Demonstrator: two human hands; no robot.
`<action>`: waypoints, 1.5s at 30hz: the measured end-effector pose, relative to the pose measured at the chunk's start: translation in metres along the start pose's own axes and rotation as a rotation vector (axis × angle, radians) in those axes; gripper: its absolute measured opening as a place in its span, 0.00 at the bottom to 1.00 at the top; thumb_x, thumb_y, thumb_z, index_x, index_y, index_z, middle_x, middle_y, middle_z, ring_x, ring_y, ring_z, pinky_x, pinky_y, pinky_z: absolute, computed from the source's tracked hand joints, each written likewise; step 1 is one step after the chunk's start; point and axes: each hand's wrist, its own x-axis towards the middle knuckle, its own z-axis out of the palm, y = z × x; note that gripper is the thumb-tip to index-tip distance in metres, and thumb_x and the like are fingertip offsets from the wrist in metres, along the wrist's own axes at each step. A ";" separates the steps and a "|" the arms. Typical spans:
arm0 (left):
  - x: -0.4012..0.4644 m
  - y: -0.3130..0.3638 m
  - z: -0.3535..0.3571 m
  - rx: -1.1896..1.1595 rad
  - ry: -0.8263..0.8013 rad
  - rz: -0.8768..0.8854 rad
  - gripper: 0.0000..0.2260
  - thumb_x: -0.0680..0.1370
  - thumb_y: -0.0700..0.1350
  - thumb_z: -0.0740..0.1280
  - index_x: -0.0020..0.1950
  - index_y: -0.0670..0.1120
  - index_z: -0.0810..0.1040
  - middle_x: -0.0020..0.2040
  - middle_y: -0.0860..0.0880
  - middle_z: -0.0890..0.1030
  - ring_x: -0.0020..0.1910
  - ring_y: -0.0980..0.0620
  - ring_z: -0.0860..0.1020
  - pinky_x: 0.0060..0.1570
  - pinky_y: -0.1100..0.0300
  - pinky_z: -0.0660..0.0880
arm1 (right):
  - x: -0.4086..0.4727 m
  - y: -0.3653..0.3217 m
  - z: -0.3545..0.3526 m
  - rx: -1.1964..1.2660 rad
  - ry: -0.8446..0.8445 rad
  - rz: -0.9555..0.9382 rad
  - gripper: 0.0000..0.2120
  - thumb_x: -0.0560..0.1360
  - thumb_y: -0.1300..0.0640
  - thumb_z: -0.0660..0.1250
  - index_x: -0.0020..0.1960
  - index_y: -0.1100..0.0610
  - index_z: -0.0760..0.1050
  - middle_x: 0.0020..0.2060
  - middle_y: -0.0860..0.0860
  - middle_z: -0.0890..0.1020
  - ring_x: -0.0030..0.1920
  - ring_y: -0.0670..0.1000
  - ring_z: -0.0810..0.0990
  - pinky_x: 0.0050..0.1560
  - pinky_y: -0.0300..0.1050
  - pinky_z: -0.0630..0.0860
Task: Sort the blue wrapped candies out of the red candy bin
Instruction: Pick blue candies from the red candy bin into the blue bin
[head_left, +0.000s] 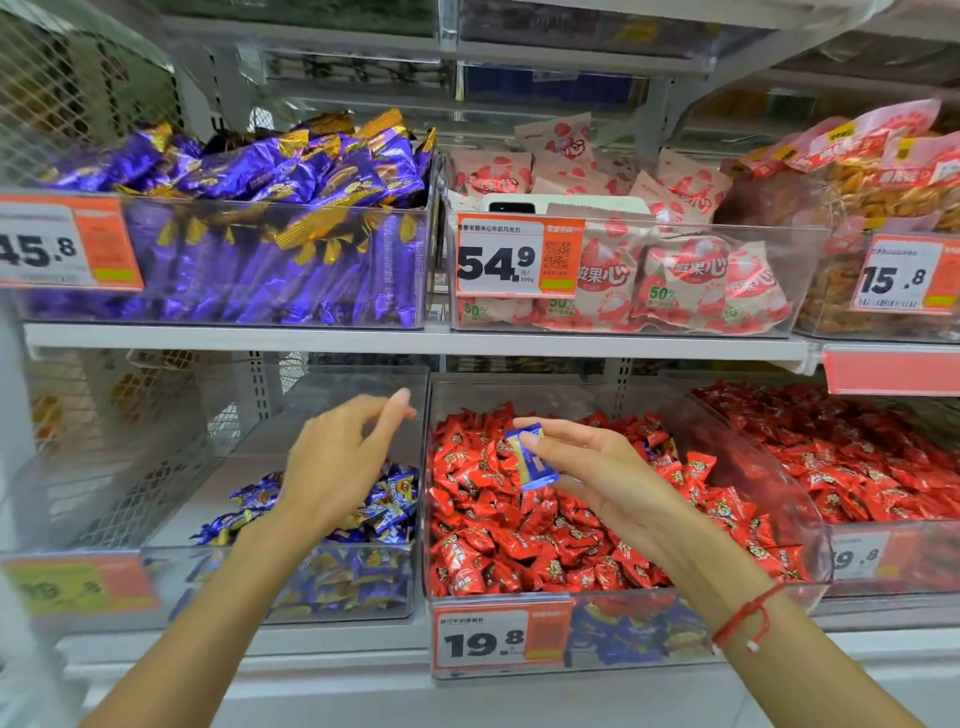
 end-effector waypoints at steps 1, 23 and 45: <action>0.000 0.012 0.000 -0.178 -0.038 0.010 0.20 0.76 0.65 0.54 0.52 0.58 0.82 0.46 0.58 0.84 0.45 0.60 0.80 0.45 0.62 0.71 | -0.001 0.000 0.003 0.011 0.006 -0.005 0.10 0.74 0.56 0.71 0.54 0.52 0.82 0.46 0.49 0.86 0.45 0.43 0.83 0.54 0.38 0.76; -0.025 0.009 0.029 -0.005 0.058 -0.010 0.16 0.79 0.58 0.60 0.66 0.59 0.73 0.64 0.61 0.75 0.60 0.58 0.73 0.52 0.61 0.68 | 0.004 0.030 0.014 -0.554 -0.030 -0.196 0.04 0.75 0.58 0.70 0.45 0.52 0.83 0.38 0.46 0.84 0.37 0.42 0.81 0.40 0.33 0.75; -0.018 0.026 0.036 0.351 -0.027 0.197 0.13 0.76 0.48 0.68 0.60 0.51 0.79 0.60 0.55 0.80 0.58 0.51 0.78 0.56 0.55 0.73 | 0.099 0.060 -0.062 -1.270 -0.039 0.245 0.16 0.75 0.49 0.67 0.56 0.58 0.73 0.56 0.55 0.79 0.56 0.58 0.78 0.53 0.45 0.74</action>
